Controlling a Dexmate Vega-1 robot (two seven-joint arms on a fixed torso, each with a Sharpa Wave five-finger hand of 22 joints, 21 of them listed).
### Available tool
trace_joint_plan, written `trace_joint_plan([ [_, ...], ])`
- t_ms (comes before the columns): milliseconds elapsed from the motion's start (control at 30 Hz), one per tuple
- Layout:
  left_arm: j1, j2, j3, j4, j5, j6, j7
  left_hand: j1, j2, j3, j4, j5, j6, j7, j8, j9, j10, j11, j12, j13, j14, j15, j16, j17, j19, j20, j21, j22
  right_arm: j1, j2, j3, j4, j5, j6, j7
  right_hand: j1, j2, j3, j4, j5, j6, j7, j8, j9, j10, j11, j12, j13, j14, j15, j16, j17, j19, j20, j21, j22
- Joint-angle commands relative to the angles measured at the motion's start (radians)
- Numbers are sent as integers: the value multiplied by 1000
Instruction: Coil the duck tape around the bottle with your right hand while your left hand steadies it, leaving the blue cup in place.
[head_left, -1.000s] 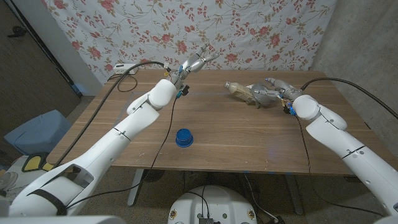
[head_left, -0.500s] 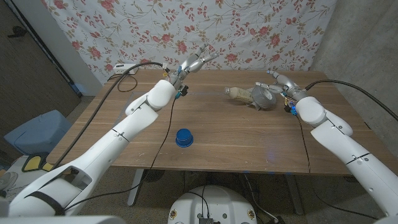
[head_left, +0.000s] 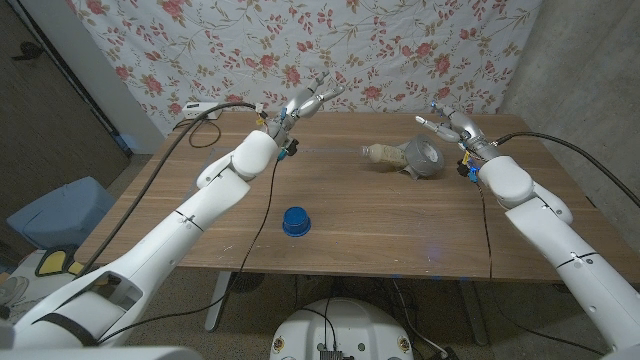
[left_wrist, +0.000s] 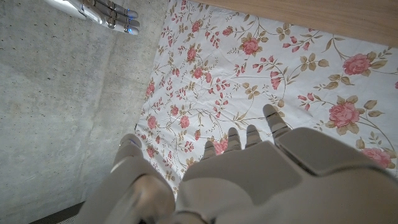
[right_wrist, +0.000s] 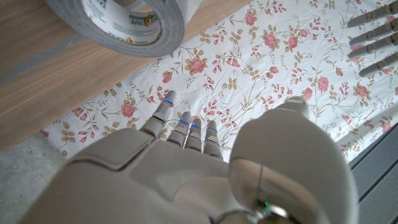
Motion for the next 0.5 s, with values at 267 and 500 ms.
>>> trace_joint_plan([
  [267, 56, 35, -56, 31, -71, -111, 4, -7, 0, -4, 1, 7, -102, -3, 11, 2, -113, 4, 1, 2, -65, -16, 7, 2, -155, 0, -1, 6, 46, 95, 41, 124, 296, 207, 158, -8, 16, 6, 1, 3, 28, -6, 8, 1, 35, 2, 17, -8, 17, -1, 10, -17, 12, -21, -8, 4],
  [500, 90, 42, -90, 64, -135, -199, -7, -6, 6, -4, 1, 8, -79, -11, 17, 1, -95, 0, 5, 1, -43, -24, 14, 0, -129, -3, 4, 6, 60, 141, 60, 171, 399, 246, 223, -12, 28, 12, -1, 1, 54, -12, 15, 0, 62, 5, 23, -17, 30, -6, 13, -35, 22, -29, -14, 4],
])
